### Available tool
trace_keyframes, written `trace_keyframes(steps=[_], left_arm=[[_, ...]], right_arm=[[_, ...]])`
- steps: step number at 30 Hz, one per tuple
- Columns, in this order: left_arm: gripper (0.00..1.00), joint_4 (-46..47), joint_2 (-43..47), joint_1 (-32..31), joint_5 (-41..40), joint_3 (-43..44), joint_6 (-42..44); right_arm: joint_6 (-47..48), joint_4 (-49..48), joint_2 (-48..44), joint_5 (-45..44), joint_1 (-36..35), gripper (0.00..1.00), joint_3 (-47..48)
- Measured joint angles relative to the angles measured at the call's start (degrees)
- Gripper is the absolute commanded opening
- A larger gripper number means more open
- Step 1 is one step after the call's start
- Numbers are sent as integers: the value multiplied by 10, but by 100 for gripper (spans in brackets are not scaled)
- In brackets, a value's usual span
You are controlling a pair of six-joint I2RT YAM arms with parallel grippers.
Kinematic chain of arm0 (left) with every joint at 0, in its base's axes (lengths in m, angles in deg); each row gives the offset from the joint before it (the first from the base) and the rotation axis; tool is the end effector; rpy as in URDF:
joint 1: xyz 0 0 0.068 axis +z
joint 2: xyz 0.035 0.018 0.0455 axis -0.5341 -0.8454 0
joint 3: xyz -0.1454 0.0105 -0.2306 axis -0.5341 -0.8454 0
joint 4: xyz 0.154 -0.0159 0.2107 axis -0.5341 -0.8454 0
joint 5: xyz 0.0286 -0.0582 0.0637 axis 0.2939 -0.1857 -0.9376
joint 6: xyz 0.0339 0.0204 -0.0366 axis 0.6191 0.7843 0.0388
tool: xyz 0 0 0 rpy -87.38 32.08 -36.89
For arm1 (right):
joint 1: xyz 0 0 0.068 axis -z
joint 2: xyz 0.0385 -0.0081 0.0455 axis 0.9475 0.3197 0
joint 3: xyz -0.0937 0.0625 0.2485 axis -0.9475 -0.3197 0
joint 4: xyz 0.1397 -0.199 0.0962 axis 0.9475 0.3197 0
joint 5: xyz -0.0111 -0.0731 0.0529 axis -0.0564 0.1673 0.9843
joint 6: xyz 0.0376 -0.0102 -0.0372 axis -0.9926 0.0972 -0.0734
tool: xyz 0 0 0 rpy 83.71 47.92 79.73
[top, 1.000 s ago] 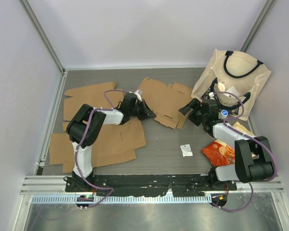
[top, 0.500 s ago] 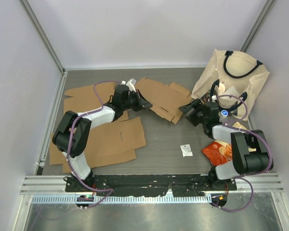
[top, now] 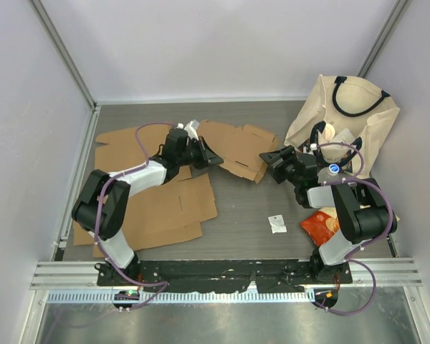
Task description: Fold the paper box
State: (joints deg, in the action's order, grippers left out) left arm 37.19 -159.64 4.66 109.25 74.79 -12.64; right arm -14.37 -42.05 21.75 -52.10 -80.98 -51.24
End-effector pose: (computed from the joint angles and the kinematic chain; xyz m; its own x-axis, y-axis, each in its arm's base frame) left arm 0.3267 -0.1883 0.2066 -0.8435 -0.3415 -0.4147 0.1717 0.5600 -0.8105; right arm 0.2856 0.0567 0.1440 -0.4862 0.8160 -0.3128 0.1629 0.4363 0.8849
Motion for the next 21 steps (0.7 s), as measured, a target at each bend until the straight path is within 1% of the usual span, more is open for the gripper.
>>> trace_keyframes(steps=[4, 14, 16, 21], left_arm=[[0, -1, 15, 2, 4, -3, 0], [0, -13, 36, 7, 6, -14, 5], [0, -13, 40, 8, 7, -16, 6], [0, -10, 47, 8, 15, -26, 6]], right_arm=[[-13, -2, 0, -20, -12, 73, -2], [-41, -36, -1, -32, -20, 73, -28], [-45, -40, -5, -34, -20, 72, -34], [-68, -66, -3, -35, -20, 65, -37]])
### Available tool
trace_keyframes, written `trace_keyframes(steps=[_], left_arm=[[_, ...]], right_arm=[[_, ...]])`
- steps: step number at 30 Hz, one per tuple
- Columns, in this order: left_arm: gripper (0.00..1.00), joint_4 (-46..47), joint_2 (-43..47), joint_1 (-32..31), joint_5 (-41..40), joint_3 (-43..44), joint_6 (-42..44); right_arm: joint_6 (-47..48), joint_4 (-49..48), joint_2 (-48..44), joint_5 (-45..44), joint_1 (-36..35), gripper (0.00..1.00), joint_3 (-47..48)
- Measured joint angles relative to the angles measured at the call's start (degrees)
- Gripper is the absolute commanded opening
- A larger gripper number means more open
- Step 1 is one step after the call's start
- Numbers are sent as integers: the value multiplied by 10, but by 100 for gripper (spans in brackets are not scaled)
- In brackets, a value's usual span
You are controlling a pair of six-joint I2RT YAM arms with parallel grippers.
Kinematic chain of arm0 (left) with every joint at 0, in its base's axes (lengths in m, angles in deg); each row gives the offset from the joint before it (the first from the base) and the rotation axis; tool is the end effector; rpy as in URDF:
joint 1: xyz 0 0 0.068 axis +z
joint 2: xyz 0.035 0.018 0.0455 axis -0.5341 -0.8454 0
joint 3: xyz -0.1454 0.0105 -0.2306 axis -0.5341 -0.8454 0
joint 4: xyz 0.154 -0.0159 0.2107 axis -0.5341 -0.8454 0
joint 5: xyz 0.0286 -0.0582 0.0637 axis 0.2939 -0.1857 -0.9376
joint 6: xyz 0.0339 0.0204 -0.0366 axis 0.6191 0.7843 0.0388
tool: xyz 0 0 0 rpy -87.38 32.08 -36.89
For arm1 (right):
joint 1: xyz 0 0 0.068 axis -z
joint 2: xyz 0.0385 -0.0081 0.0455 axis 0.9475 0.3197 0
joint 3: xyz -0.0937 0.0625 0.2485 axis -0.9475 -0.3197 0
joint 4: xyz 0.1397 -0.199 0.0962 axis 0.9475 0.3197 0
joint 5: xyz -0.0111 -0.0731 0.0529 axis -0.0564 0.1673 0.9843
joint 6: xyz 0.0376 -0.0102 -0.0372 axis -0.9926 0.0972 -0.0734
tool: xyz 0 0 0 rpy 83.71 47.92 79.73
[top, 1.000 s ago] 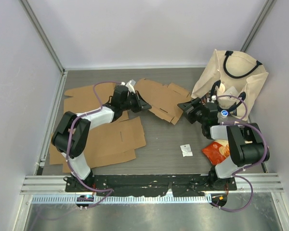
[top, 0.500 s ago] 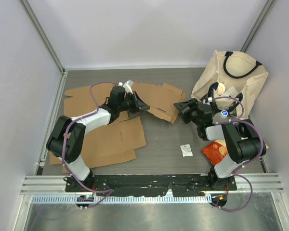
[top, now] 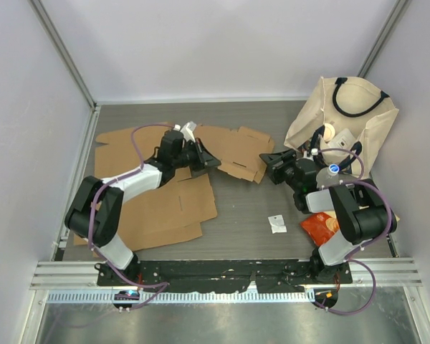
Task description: Fold the paper box
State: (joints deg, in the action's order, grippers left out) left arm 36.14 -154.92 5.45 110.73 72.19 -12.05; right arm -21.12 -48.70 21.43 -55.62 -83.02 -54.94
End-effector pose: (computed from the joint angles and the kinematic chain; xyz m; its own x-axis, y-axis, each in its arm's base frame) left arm 0.3139 -0.1769 0.2192 -0.8400 -0.3360 -0.4261 0.1947 0.5464 -0.8146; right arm 0.2732 0.0626 0.1406 -0.4308 0.8696 -0.2413 0.1716 0.3415 0.9241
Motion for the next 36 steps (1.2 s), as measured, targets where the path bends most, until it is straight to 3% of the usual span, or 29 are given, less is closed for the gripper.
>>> trace_keyframes(steps=[6, 10, 12, 13, 16, 19, 21, 23, 29, 36], left_arm=[[0, 8, 9, 0, 9, -30, -9], [0, 10, 16, 0, 16, -41, -10], [0, 11, 24, 0, 19, -49, -9], [0, 11, 28, 0, 21, -54, -8], [1, 11, 42, 0, 25, -69, -8], [38, 6, 55, 1, 30, -77, -1], [69, -19, 73, 2, 29, -78, 15], [82, -86, 125, 2, 6, -78, 50], [82, -187, 316, 2, -95, -38, 143], [82, -173, 294, 2, -110, 83, 160]], right_arm=[[-26, -9, 6, -19, -10, 56, 7], [-38, 11, 6, -41, -20, 31, 21], [-42, 25, 6, -51, -25, 24, 31], [-44, 32, 6, -56, -28, 13, 36], [-45, 56, 6, -72, -39, 1, 54], [-35, 94, 1, -88, -56, 1, 71], [-16, 129, -12, -94, -64, 1, 81], [42, 202, -41, -97, -69, 1, 107], [274, 414, -102, -99, -70, 1, 281], [525, 614, -152, -24, -72, 1, 462]])
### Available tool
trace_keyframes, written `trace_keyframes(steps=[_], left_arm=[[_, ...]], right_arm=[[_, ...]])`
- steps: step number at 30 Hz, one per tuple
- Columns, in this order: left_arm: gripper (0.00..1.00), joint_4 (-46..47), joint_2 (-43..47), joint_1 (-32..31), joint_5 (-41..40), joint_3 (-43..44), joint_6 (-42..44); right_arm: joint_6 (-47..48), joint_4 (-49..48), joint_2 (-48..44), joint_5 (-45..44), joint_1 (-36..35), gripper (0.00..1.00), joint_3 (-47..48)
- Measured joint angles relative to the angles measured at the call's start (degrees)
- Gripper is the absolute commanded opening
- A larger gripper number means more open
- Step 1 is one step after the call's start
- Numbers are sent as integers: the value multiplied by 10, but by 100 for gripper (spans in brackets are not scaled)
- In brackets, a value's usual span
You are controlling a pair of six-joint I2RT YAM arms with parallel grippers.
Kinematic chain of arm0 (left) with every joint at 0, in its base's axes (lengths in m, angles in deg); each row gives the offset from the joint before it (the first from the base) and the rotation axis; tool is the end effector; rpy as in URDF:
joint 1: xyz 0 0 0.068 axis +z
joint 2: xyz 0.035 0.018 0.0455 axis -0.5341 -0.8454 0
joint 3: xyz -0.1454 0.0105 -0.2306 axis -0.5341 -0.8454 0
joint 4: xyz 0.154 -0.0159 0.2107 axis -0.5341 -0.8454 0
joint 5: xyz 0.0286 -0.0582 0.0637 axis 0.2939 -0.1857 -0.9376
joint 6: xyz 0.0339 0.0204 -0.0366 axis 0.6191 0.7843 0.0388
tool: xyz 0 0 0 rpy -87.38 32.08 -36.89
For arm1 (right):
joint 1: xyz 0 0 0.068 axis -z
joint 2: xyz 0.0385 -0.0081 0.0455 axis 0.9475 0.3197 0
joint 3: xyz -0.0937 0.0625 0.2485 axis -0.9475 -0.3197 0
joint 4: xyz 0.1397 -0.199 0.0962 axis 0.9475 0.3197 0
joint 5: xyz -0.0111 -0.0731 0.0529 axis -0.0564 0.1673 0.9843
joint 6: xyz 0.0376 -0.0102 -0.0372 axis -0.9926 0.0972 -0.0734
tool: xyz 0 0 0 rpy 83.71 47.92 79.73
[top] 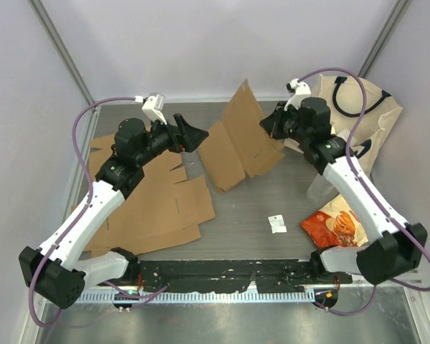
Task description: Fold the paper box
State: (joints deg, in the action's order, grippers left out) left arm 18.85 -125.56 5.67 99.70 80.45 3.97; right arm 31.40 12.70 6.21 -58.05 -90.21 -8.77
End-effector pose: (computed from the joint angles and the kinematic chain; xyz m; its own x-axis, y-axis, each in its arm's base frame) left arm 0.2297 -0.1261 0.3915 -0.4522 -0.3696 -0.8117 0.5121 0.6375 -0.5756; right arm 0.2944 0.1053 0.3700 -0.4155 0.2126 -0.8844 -0.3143 0.8789 0.3589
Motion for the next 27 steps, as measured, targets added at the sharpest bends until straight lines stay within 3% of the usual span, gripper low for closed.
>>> trace_keyframes(steps=[6, 11, 15, 21, 27], left_arm=[[84, -4, 0, 2, 10, 34, 15], [88, -10, 46, 7, 17, 52, 49], [91, -23, 104, 15, 19, 51, 78], [96, -31, 161, 40, 18, 21, 89], [92, 34, 74, 138, 110, -9, 21]], right_arm=[[131, 137, -109, 151, -56, 1, 61], [156, 202, -173, 250, -68, 1, 126], [158, 237, -189, 274, -68, 1, 140], [177, 282, -134, 345, -51, 1, 121], [189, 288, -6, 491, 29, 1, 91]])
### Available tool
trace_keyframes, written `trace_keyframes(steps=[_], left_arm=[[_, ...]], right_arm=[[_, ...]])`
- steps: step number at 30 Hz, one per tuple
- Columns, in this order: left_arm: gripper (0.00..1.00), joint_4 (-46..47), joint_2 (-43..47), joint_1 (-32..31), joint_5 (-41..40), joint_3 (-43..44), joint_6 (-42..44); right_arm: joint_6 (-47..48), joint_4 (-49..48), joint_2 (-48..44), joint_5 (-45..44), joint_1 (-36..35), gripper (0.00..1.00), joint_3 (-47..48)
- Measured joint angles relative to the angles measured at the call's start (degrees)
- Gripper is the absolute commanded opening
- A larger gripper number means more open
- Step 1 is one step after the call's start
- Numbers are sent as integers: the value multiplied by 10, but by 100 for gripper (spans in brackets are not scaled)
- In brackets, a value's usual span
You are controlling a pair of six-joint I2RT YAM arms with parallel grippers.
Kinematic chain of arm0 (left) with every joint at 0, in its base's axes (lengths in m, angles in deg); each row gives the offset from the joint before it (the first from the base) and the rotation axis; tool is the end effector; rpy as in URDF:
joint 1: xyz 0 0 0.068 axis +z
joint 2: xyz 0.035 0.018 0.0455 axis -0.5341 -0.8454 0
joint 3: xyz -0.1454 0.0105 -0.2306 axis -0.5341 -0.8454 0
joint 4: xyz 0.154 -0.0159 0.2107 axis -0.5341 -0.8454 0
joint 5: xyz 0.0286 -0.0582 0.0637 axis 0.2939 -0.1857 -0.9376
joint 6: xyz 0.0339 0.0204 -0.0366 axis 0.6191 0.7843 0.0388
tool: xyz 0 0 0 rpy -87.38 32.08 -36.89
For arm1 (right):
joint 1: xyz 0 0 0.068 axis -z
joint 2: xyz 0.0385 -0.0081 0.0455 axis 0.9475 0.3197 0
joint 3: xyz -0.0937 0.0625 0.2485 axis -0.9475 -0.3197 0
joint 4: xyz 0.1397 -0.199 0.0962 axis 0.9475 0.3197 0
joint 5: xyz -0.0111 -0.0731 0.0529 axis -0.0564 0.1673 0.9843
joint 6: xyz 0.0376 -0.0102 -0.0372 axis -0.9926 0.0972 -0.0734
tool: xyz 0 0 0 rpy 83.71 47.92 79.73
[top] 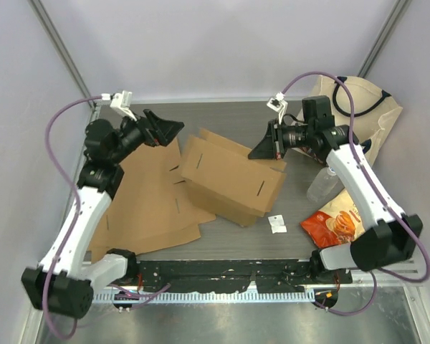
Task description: Fold the paper box
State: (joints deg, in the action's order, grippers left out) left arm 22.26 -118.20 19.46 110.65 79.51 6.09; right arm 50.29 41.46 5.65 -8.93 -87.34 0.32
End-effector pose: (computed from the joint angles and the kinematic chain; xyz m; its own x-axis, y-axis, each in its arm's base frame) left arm 0.2137 -0.0652 0.4207 -0.2784 -0.4150 -0.8662 0.5801 0.6461 -0.4960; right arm 0.2533 0.1034 0.3878 -0.5856 -0.1589 -0.7948 -0.7864 0.3489 0.5097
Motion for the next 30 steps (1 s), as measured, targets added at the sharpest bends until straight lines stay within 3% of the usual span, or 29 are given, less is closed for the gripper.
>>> trace_keyframes(steps=[6, 14, 18, 21, 27, 30], left_arm=[[88, 104, -149, 29, 69, -62, -95], [81, 255, -319, 27, 163, -45, -177], [57, 345, -389, 26, 206, -40, -242], [46, 420, -427, 25, 232, -40, -298], [29, 564, -467, 21, 264, -38, -395], [27, 613, -476, 19, 274, -38, -430]], right_arm=[[30, 7, 107, 88, 63, 1, 3], [129, 86, 194, 126, 80, 1, 81], [166, 118, 224, 132, 88, 1, 126], [186, 135, 246, 133, 94, 1, 150], [203, 152, 285, 128, 101, 1, 179], [206, 154, 298, 128, 103, 1, 182]])
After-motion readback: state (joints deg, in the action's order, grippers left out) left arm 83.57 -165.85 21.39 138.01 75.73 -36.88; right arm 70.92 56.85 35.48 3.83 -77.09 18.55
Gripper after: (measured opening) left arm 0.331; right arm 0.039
